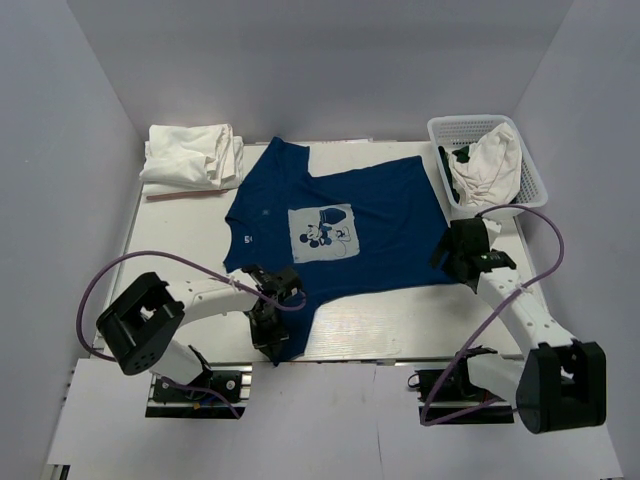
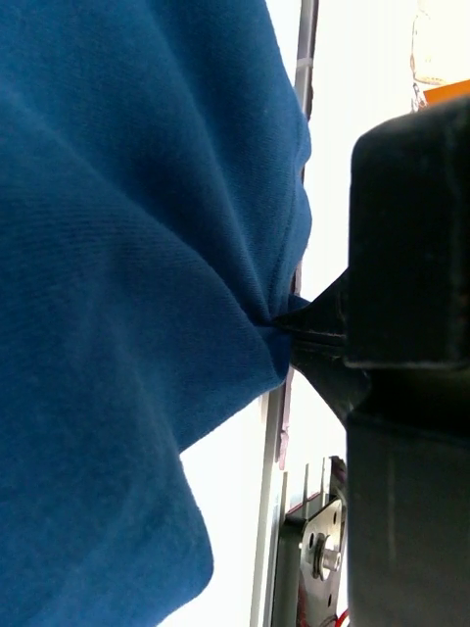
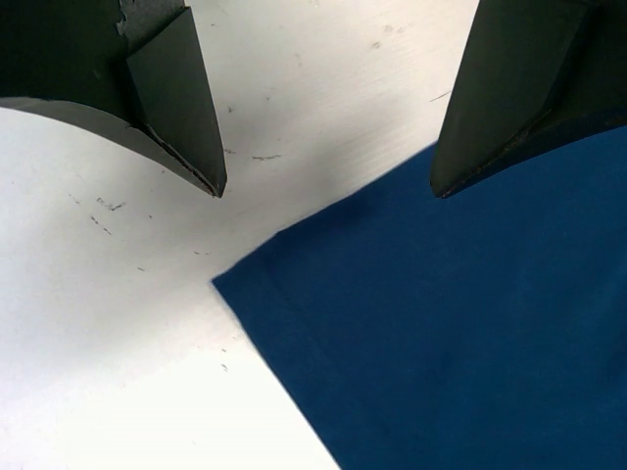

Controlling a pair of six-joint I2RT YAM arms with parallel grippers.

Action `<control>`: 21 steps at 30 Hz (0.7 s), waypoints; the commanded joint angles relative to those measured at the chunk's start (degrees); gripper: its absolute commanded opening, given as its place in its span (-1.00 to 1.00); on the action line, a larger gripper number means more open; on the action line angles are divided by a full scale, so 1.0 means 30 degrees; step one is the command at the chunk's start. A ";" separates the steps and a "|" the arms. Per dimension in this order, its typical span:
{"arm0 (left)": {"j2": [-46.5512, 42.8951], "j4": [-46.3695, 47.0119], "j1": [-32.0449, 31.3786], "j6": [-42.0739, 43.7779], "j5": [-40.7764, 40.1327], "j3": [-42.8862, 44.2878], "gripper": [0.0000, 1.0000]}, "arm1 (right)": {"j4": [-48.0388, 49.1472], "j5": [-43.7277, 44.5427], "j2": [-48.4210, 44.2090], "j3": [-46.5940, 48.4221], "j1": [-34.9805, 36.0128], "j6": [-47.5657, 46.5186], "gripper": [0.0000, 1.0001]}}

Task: Fold and stack the t-shirts
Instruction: Grap the side of the flattened tshirt closest away from the robot with both arms

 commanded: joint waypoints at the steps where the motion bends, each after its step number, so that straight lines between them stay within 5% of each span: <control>1: -0.0784 -0.1183 -0.0099 0.0272 0.0899 -0.0531 -1.00 | 0.0119 0.0746 0.0981 -0.0096 -0.0468 -0.0147 0.81; 15: -0.0784 -0.1620 -0.0099 0.0623 0.0899 0.0817 -1.00 | 0.3961 -0.1950 0.6521 -0.0652 -0.2287 0.0263 0.72; 17: -0.0784 -0.1622 -0.0099 0.0623 0.0694 0.0993 -1.00 | 0.4107 -0.1863 0.6492 -0.0916 -0.2403 0.0323 0.57; 21: -0.0959 -0.1827 -0.0099 0.0623 0.0694 0.1169 -1.00 | 0.4928 -0.2184 0.6228 -0.1765 -0.2783 0.0497 -0.31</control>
